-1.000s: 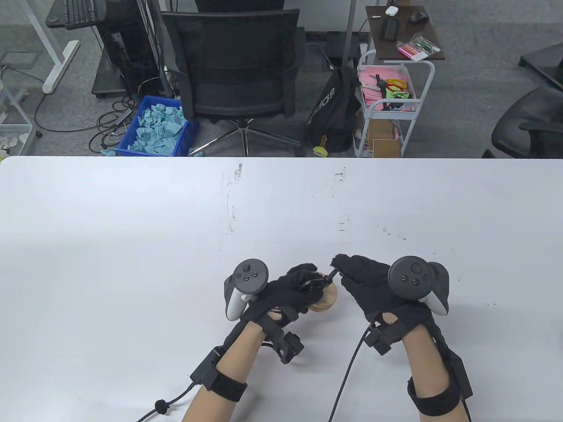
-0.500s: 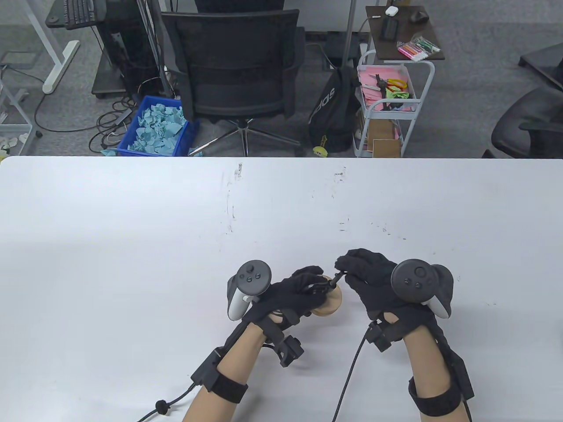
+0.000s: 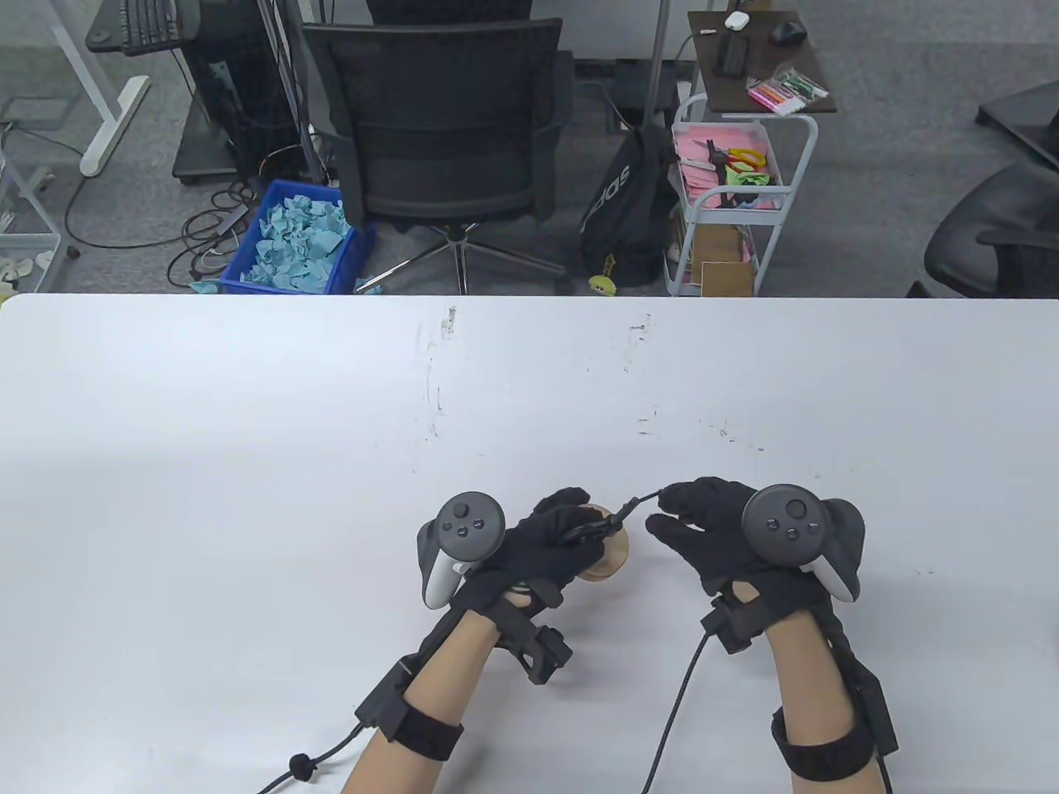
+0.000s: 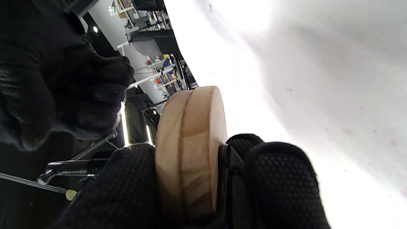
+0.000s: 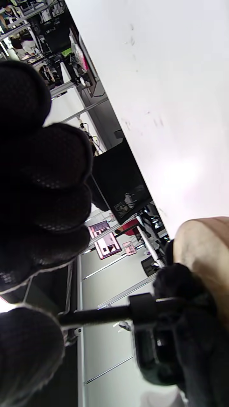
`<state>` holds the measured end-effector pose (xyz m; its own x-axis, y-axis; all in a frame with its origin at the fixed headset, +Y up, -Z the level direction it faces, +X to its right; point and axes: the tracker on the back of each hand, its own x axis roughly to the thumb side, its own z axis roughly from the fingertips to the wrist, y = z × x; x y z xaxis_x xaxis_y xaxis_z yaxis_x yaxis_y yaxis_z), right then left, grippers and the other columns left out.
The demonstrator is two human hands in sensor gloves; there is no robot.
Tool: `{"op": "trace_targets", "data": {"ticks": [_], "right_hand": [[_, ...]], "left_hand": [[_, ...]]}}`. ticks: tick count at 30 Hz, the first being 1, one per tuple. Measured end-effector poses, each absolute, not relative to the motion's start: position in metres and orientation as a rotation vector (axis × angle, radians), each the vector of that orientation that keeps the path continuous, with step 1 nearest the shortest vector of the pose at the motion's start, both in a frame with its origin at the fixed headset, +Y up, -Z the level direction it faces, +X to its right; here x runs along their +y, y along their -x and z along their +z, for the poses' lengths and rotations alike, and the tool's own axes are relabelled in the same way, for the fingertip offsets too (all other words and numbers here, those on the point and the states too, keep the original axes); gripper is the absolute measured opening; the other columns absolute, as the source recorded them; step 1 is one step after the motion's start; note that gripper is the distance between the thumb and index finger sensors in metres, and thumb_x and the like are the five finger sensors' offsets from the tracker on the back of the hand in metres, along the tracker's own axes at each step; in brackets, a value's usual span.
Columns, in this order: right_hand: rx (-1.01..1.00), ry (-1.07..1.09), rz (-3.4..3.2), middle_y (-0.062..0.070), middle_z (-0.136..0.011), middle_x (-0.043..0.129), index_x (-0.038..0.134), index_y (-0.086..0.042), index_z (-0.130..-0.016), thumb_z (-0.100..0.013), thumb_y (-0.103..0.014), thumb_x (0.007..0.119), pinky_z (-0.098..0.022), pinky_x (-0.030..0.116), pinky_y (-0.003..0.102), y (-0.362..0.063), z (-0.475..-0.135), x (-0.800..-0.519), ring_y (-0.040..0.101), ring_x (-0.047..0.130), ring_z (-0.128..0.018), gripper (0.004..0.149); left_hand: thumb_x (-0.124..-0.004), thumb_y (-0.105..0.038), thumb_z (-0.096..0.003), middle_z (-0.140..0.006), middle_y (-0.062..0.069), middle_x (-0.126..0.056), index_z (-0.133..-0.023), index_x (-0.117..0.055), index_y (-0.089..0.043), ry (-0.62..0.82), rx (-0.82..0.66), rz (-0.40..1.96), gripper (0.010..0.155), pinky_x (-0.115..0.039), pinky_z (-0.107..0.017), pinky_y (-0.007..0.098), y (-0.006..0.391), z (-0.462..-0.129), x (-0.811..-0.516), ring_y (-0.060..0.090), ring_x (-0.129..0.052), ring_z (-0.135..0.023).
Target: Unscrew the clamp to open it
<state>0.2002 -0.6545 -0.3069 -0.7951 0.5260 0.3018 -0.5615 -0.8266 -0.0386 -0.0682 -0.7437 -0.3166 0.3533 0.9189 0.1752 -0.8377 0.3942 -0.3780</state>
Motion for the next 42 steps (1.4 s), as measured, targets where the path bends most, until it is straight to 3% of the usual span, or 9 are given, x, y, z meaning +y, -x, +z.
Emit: {"op": "trace_targets", "data": {"ticks": [5, 10, 13, 21, 30, 33, 38, 42], "right_hand": [[-0.110, -0.439, 2.434, 0.005, -0.078, 0.082, 0.078, -0.019, -0.089, -0.035, -0.064, 0.079, -0.052, 0.070, 0.053, -0.195, -0.307, -0.656, 0.031, 0.091, -0.059, 0.070], [-0.161, -0.544, 2.364, 0.003, -0.079, 0.083, 0.079, -0.023, -0.088, -0.041, -0.043, 0.082, -0.053, 0.071, 0.052, -0.187, -0.305, -0.653, 0.029, 0.092, -0.059, 0.051], [-0.171, -0.580, 2.362, 0.002, -0.081, 0.081, 0.078, -0.025, -0.089, -0.042, -0.038, 0.081, -0.054, 0.070, 0.052, -0.183, -0.303, -0.651, 0.030, 0.092, -0.062, 0.048], [-0.127, -0.633, 2.345, 0.002, -0.089, 0.076, 0.085, -0.035, -0.078, -0.043, -0.020, 0.076, -0.058, 0.067, 0.055, -0.178, -0.302, -0.650, 0.032, 0.089, -0.071, 0.038], [-0.179, -0.587, 2.279, 0.003, -0.091, 0.075, 0.077, -0.030, -0.091, -0.044, -0.027, 0.080, -0.058, 0.066, 0.055, -0.189, -0.301, -0.646, 0.034, 0.088, -0.072, 0.047], [-0.213, -0.518, 2.325, 0.004, -0.084, 0.081, 0.082, -0.024, -0.085, -0.042, -0.039, 0.083, -0.056, 0.068, 0.055, -0.194, -0.300, -0.644, 0.033, 0.091, -0.065, 0.046], [-0.231, -0.492, 2.455, 0.003, -0.074, 0.087, 0.086, -0.022, -0.079, -0.034, -0.061, 0.083, -0.053, 0.071, 0.053, -0.193, -0.301, -0.647, 0.029, 0.094, -0.055, 0.060], [-0.207, -0.518, 2.471, 0.003, -0.074, 0.086, 0.084, -0.022, -0.081, -0.037, -0.050, 0.085, -0.053, 0.071, 0.052, -0.188, -0.301, -0.647, 0.028, 0.094, -0.055, 0.052]], "left_hand": [[-0.089, -0.039, -0.0474, -0.113, 0.010, -0.056, -0.088, -0.081, -0.029, 0.249, -0.422, 1.099, 0.043, -0.095, -0.051, 0.021, 0.061, -0.314, -0.742, 0.023, -0.103, -0.069], [-0.089, -0.039, -0.0475, -0.112, 0.011, -0.057, -0.088, -0.081, -0.028, 0.274, -0.418, 1.126, 0.043, -0.095, -0.050, 0.022, 0.062, -0.316, -0.744, 0.024, -0.103, -0.068], [-0.089, -0.039, -0.0472, -0.112, 0.011, -0.057, -0.088, -0.082, -0.028, 0.282, -0.425, 1.113, 0.043, -0.095, -0.050, 0.022, 0.062, -0.316, -0.745, 0.024, -0.103, -0.068], [-0.089, -0.038, -0.0471, -0.111, 0.011, -0.059, -0.088, -0.082, -0.028, 0.311, -0.427, 1.133, 0.043, -0.095, -0.049, 0.022, 0.061, -0.317, -0.747, 0.024, -0.104, -0.067], [-0.088, -0.039, -0.0476, -0.112, 0.011, -0.059, -0.088, -0.081, -0.029, 0.273, -0.398, 1.137, 0.042, -0.095, -0.050, 0.021, 0.068, -0.318, -0.744, 0.023, -0.104, -0.067], [-0.088, -0.039, -0.0480, -0.112, 0.011, -0.058, -0.088, -0.081, -0.029, 0.238, -0.387, 1.111, 0.042, -0.095, -0.049, 0.021, 0.070, -0.317, -0.742, 0.023, -0.104, -0.067], [-0.088, -0.039, -0.0479, -0.111, 0.011, -0.059, -0.088, -0.081, -0.029, 0.222, -0.390, 1.083, 0.042, -0.095, -0.049, 0.021, 0.068, -0.315, -0.740, 0.023, -0.104, -0.067], [-0.089, -0.039, -0.0477, -0.111, 0.011, -0.059, -0.088, -0.082, -0.029, 0.227, -0.400, 1.076, 0.042, -0.095, -0.049, 0.021, 0.067, -0.315, -0.740, 0.023, -0.104, -0.066]]}}
